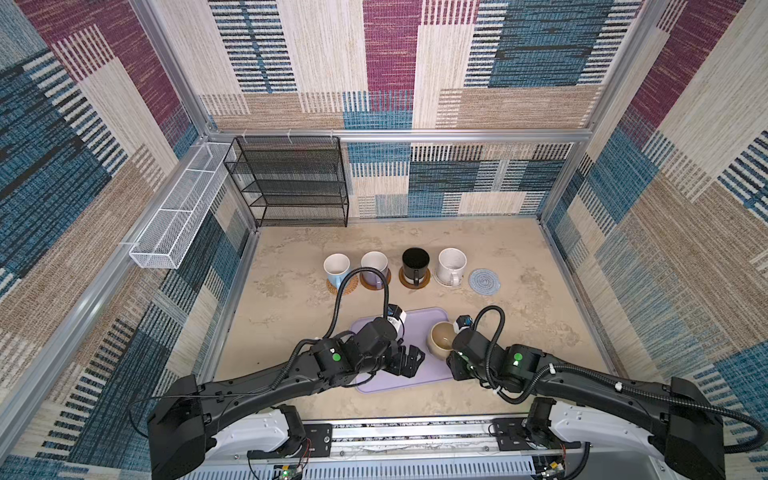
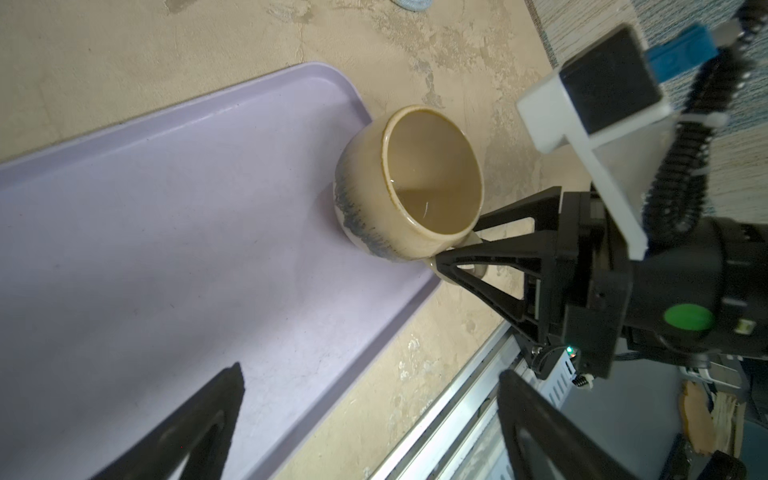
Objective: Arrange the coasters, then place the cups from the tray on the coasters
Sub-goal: 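Grasp the cream mug rim with right gripper and lift it, then carry the cream mug with right gripper toward the blue-grey woven coaster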
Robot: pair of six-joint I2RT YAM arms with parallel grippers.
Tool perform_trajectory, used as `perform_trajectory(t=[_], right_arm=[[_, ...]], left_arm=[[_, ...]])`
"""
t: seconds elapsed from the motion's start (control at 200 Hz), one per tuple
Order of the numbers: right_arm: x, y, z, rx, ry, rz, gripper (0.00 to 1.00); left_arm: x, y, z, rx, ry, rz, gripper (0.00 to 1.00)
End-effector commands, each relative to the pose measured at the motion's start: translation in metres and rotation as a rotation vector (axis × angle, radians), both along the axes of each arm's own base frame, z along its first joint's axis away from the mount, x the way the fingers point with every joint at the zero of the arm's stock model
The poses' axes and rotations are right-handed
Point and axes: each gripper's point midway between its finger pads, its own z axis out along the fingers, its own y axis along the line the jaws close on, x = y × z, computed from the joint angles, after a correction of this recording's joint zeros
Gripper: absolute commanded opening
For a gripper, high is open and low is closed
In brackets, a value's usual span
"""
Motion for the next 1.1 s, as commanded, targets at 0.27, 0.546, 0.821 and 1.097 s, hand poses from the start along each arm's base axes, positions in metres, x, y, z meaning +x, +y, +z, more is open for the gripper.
perform_trajectory(t=[0.27, 0.546, 0.821, 1.097], right_arm=[[0.014, 0.004, 0.022, 0.050, -0.121, -0.003, 0.23], [0.016, 0.000, 0.028, 0.091, -0.175, -0.007, 0.20], [0.014, 0.007, 0.017, 0.043, -0.127, 0.037, 0.09], [0.009, 0.007, -0.007, -0.057, -0.025, 0.047, 0.23]], left_arm=[[0.005, -0.008, -0.002, -0.084, 0.008, 0.047, 0.97], [0.007, -0.015, 0.013, -0.101, -0.011, 0.027, 0.97], [0.009, -0.018, 0.011, -0.112, -0.002, 0.034, 0.97], [0.010, -0.016, 0.011, -0.111, -0.009, 0.041, 0.97]])
